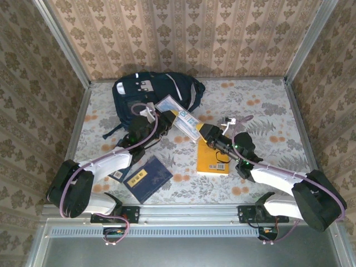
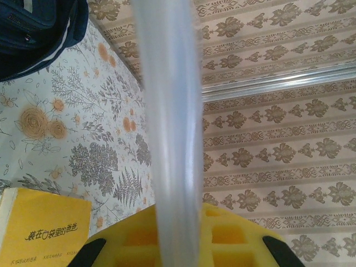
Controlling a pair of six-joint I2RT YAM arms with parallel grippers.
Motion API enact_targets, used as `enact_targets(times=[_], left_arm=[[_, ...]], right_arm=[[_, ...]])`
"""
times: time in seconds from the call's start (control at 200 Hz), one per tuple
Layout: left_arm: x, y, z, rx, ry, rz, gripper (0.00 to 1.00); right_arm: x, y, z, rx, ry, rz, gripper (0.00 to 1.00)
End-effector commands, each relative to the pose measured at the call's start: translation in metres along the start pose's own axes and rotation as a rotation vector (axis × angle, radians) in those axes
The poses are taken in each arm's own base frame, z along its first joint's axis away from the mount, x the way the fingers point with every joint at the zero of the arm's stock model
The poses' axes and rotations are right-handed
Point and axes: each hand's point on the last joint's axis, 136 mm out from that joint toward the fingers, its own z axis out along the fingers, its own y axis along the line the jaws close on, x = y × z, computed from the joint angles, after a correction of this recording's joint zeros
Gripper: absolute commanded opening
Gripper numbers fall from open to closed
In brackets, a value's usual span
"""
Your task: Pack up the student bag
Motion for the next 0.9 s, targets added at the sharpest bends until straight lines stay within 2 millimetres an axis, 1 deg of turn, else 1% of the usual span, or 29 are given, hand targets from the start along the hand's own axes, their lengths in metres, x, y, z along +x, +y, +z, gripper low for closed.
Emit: enact_targets(times=[0.0,0.135,0.195,0.205,0.375,0.415,0.465,0.55,0.59,0.645,0.705,0.715,0.755,0.76,0.84,0.895], left_arm=[[-0.003,-0.018,0.002,0.063,-0.019,0.041,0.00],[-0.002,-0.019,0.003,0.067,-0.018,0.044,0.00],[-0.002,-0.018,0.003,0.064,-0.018,0.041,0.00],[-0.002,-0.018,0.003,0.063,-0.018,0.041,0.00],[-0.001,-0.014,0.003,0.055,-0.017,0.039,0.01],[-0.002,-0.013,0.003,0.049,-0.016,0.041,0.07],[-0.001,-0.009,0.003,0.032,-0.014,0.042,0.20],[0.000,-0.004,0.003,0.002,-0.002,0.064,0.41],[-0.001,-0.002,0.004,-0.010,0.002,0.078,0.48],[-0.004,0.001,0.004,-0.037,0.011,0.103,0.54],[-0.012,0.010,0.004,-0.126,0.028,0.136,0.64],[-0.013,0.014,0.003,-0.152,0.034,0.146,0.64],[-0.021,0.016,0.002,-0.224,0.049,0.201,0.66],[-0.021,0.020,0.000,-0.243,0.053,0.204,0.67],[-0.042,0.020,-0.002,-0.388,0.052,0.337,0.70],[-0.054,0.018,0.003,-0.447,0.062,0.424,0.70]], right_arm=[[-0.004,0.031,0.013,-0.102,0.003,-0.015,0.54],[-0.001,0.024,0.022,-0.096,0.007,0.013,0.43],[0.000,0.023,0.024,-0.096,0.016,0.015,0.37],[0.001,0.023,0.025,-0.094,0.017,0.015,0.34],[-0.001,0.017,0.020,-0.058,-0.003,-0.011,0.14],[-0.002,0.015,0.017,-0.038,-0.008,-0.026,0.10],[-0.003,0.013,0.014,-0.012,-0.016,-0.047,0.05],[-0.007,0.010,0.006,0.029,-0.032,-0.078,0.01],[-0.009,0.007,0.002,0.056,-0.038,-0.089,0.00],[-0.013,0.000,-0.005,0.112,-0.045,-0.112,0.00],[-0.017,-0.009,-0.016,0.193,-0.055,-0.151,0.00],[-0.017,-0.010,-0.017,0.201,-0.055,-0.153,0.00],[-0.020,-0.013,-0.024,0.241,-0.063,-0.181,0.00],[-0.020,-0.013,-0.025,0.244,-0.061,-0.185,0.00],[-0.026,-0.018,-0.042,0.310,-0.084,-0.231,0.00],[-0.029,-0.019,-0.052,0.343,-0.094,-0.265,0.00]])
